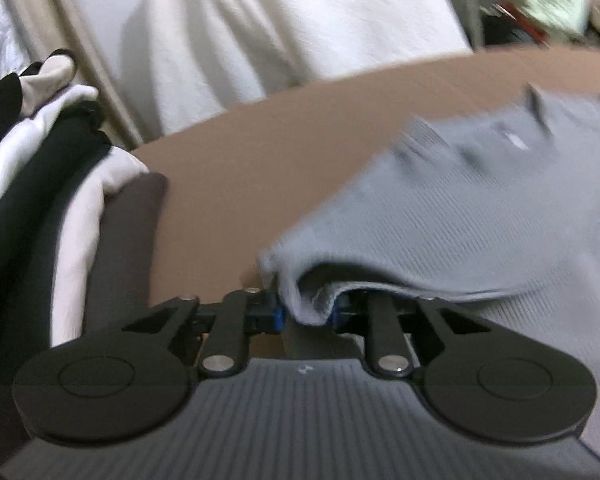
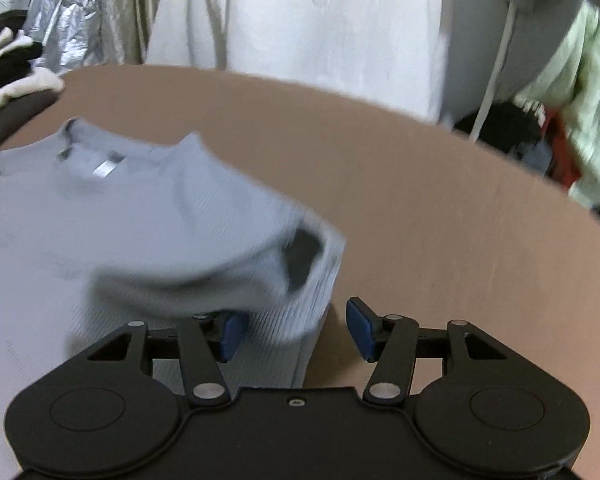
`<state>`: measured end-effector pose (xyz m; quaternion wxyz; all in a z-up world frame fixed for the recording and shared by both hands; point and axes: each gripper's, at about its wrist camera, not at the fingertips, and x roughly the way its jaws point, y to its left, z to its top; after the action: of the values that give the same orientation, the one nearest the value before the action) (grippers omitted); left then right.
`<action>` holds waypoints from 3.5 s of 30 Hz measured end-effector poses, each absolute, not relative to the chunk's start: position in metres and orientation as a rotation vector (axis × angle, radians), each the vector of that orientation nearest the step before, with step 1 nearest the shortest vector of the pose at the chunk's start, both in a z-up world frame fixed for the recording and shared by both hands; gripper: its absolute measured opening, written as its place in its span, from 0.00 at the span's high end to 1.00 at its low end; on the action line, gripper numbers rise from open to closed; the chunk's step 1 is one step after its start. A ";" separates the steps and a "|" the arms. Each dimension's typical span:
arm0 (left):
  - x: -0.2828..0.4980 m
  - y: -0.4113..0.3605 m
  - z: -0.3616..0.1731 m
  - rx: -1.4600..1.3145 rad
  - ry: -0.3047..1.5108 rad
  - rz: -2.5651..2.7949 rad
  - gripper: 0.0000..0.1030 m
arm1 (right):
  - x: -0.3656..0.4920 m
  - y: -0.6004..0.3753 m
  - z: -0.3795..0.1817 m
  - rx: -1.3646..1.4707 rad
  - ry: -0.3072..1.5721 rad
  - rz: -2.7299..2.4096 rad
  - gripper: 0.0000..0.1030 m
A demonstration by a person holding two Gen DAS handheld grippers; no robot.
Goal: Fold clothes
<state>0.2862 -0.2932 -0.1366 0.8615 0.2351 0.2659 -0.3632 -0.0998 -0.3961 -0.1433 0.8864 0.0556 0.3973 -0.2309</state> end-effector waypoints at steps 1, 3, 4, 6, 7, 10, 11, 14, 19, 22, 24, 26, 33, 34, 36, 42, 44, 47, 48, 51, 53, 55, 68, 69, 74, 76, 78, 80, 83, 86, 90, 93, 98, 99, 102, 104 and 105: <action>0.301 -0.296 -0.132 0.423 0.586 -0.757 0.86 | -0.094 -0.400 -0.141 0.096 0.813 -0.493 0.42; 0.328 -0.293 -0.121 0.269 0.636 -0.736 0.86 | -0.084 -0.408 -0.135 0.084 0.779 -0.521 0.42; 0.339 -0.288 -0.117 0.187 0.650 -0.720 0.86 | -0.081 -0.412 -0.132 0.110 0.752 -0.538 0.42; 0.352 -0.276 -0.114 0.060 0.667 -0.718 0.85 | -0.078 -0.424 -0.132 0.197 0.697 -0.584 0.42; 0.355 -0.269 -0.114 0.013 0.678 -0.734 0.83 | -0.083 -0.429 -0.133 0.240 0.674 -0.592 0.42; 0.354 -0.260 -0.119 0.022 0.705 -0.802 0.82 | -0.092 -0.439 -0.137 0.352 0.634 -0.586 0.42; 0.350 -0.258 -0.121 0.050 0.706 -0.827 0.79 | -0.091 -0.439 -0.138 0.357 0.633 -0.576 0.42; 0.336 -0.255 -0.125 0.153 0.663 -0.914 0.66 | -0.089 -0.439 -0.141 0.371 0.631 -0.547 0.43; 0.309 -0.263 -0.123 0.282 0.614 -1.113 0.56 | -0.086 -0.439 -0.146 0.395 0.627 -0.499 0.58; 0.287 -0.288 -0.125 0.462 0.527 -1.069 0.30 | -0.082 -0.438 -0.148 0.392 0.632 -0.480 0.90; 0.286 -0.305 -0.133 0.555 0.479 -0.962 0.22 | -0.079 -0.434 -0.148 0.361 0.617 -0.487 0.91; 0.299 -0.316 -0.140 0.540 0.516 -0.938 0.22 | -0.079 -0.433 -0.149 0.367 0.618 -0.500 0.92; 0.312 -0.311 -0.140 0.404 0.592 -0.947 0.95 | -0.086 -0.433 -0.147 0.387 0.603 -0.513 0.92; 0.305 -0.306 -0.136 0.406 0.552 -0.944 0.95 | -0.088 -0.432 -0.144 0.389 0.593 -0.519 0.92; 0.295 -0.297 -0.126 0.392 0.479 -0.926 0.95 | -0.094 -0.429 -0.138 0.407 0.543 -0.521 0.92; 0.298 -0.266 -0.096 0.199 0.406 -0.863 0.95 | -0.106 -0.426 -0.123 0.397 0.463 -0.537 0.93; 0.309 -0.271 -0.094 0.200 0.427 -0.833 0.95 | -0.105 -0.431 -0.124 0.384 0.487 -0.559 0.93; 0.320 -0.280 -0.099 0.203 0.425 -0.815 0.95 | -0.100 -0.436 -0.126 0.363 0.495 -0.585 0.94; 0.320 -0.280 -0.103 0.195 0.415 -0.817 0.95 | -0.099 -0.437 -0.126 0.361 0.491 -0.591 0.94; 0.321 -0.274 -0.111 0.111 0.404 -0.859 0.95 | -0.092 -0.436 -0.130 0.373 0.499 -0.612 0.94; 0.323 -0.272 -0.113 0.093 0.414 -0.840 0.95 | -0.088 -0.433 -0.126 0.347 0.495 -0.599 0.94; 0.327 -0.271 -0.114 0.099 0.418 -0.810 0.95 | -0.087 -0.431 -0.119 0.320 0.480 -0.602 0.94; 0.277 -0.238 -0.115 0.266 0.658 -0.839 0.33 | -0.055 -0.405 -0.133 0.296 0.802 -0.867 0.60; 0.269 -0.235 -0.119 0.295 0.677 -0.835 0.33 | -0.062 -0.389 -0.133 0.293 0.791 -0.828 0.58; 0.255 -0.220 -0.158 0.390 0.838 -0.676 0.33 | -0.101 -0.319 -0.142 0.233 0.788 -0.678 0.38; 0.252 -0.209 -0.159 0.373 0.869 -0.620 0.33 | -0.121 -0.304 -0.159 0.203 0.857 -0.675 0.39; 0.245 -0.203 -0.153 0.433 0.850 -0.551 0.33 | -0.146 -0.299 -0.173 0.212 0.901 -0.722 0.41; 0.239 -0.196 -0.147 0.439 0.881 -0.554 0.34 | -0.172 -0.297 -0.174 0.258 0.943 -0.777 0.42; 0.232 -0.172 -0.139 0.233 1.029 -0.680 0.34 | -0.203 -0.288 -0.154 0.301 0.980 -0.867 0.44; 0.221 -0.155 -0.140 0.104 1.132 -0.751 0.33 | -0.230 -0.269 -0.137 0.329 0.930 -0.939 0.42; 0.209 -0.143 -0.153 0.003 1.221 -0.770 0.29 | -0.278 -0.259 -0.145 0.860 0.655 -0.743 0.33; 0.220 -0.134 -0.167 -0.203 1.254 -0.800 0.22 | -0.292 -0.264 -0.191 1.317 0.469 -0.593 0.32; 0.229 -0.136 -0.168 -0.226 1.166 -0.786 0.88 | -0.277 -0.269 -0.209 1.272 0.366 -0.681 0.36; 0.226 -0.138 -0.166 -0.208 1.149 -0.790 0.90 | -0.273 -0.271 -0.207 1.222 0.350 -0.701 0.41; 0.214 -0.139 -0.154 -0.127 1.093 -0.793 0.90 | -0.262 -0.276 -0.198 1.071 0.301 -0.761 0.90; 0.207 -0.135 -0.147 -0.089 1.070 -0.785 0.90 | -0.263 -0.270 -0.181 0.965 0.264 -0.774 0.92; 0.205 -0.132 -0.147 -0.104 1.087 -0.782 0.90 | -0.268 -0.264 -0.168 0.913 0.248 -0.770 0.92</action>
<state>0.2054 -0.1319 -0.1467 0.7828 -0.0481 0.5036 -0.3623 -0.2677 -0.2636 -0.1683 0.8197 0.4285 0.1164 -0.3618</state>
